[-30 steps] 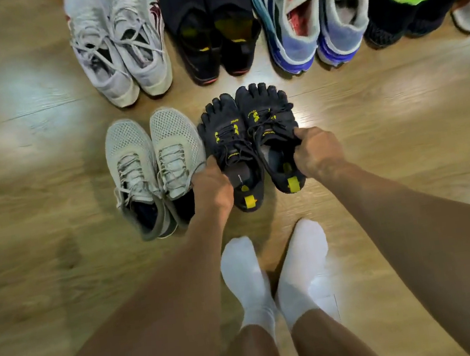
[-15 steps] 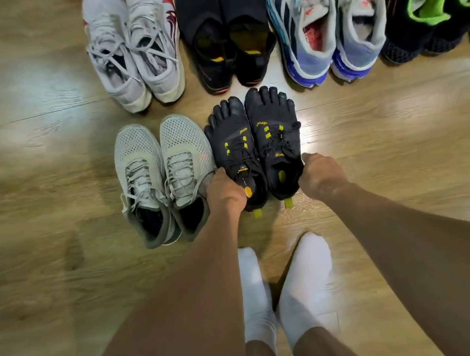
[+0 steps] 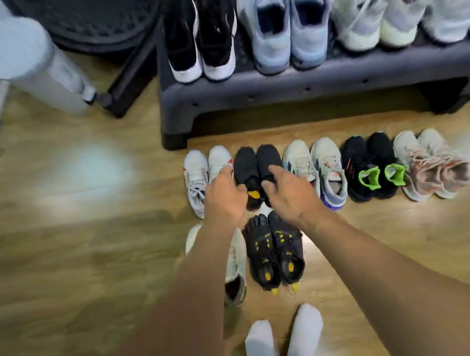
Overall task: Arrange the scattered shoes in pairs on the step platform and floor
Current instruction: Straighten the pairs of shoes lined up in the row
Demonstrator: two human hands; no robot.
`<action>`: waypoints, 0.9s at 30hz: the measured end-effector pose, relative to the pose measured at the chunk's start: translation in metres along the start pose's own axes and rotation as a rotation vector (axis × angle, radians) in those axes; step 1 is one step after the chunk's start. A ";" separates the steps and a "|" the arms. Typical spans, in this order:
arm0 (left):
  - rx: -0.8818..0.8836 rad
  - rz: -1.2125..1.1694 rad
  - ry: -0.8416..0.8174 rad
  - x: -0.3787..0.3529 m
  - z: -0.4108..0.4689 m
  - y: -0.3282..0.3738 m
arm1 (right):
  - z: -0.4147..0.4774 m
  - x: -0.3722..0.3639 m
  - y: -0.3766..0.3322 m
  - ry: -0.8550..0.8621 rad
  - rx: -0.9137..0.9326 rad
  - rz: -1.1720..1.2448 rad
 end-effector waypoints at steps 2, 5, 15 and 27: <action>-0.023 0.002 0.045 0.048 0.008 0.026 | 0.006 0.034 -0.043 0.063 0.077 -0.004; -0.071 0.026 0.085 0.105 0.019 0.057 | 0.015 0.072 -0.092 0.085 0.141 0.006; -0.155 0.158 0.103 0.163 0.103 0.094 | 0.087 0.102 -0.156 0.048 0.191 -0.086; -0.242 0.468 -0.067 0.145 0.296 0.057 | 0.271 0.039 -0.194 0.156 0.014 -0.246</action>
Point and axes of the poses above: each hand's wrist, its own z-axis towards the middle knuckle, its own x-axis out of the back of the hand, y = z × x, the point moved 3 cm from there along z, towards the middle knuckle, and after that the axes turned 8 degrees about z, right-handed, at the moved point
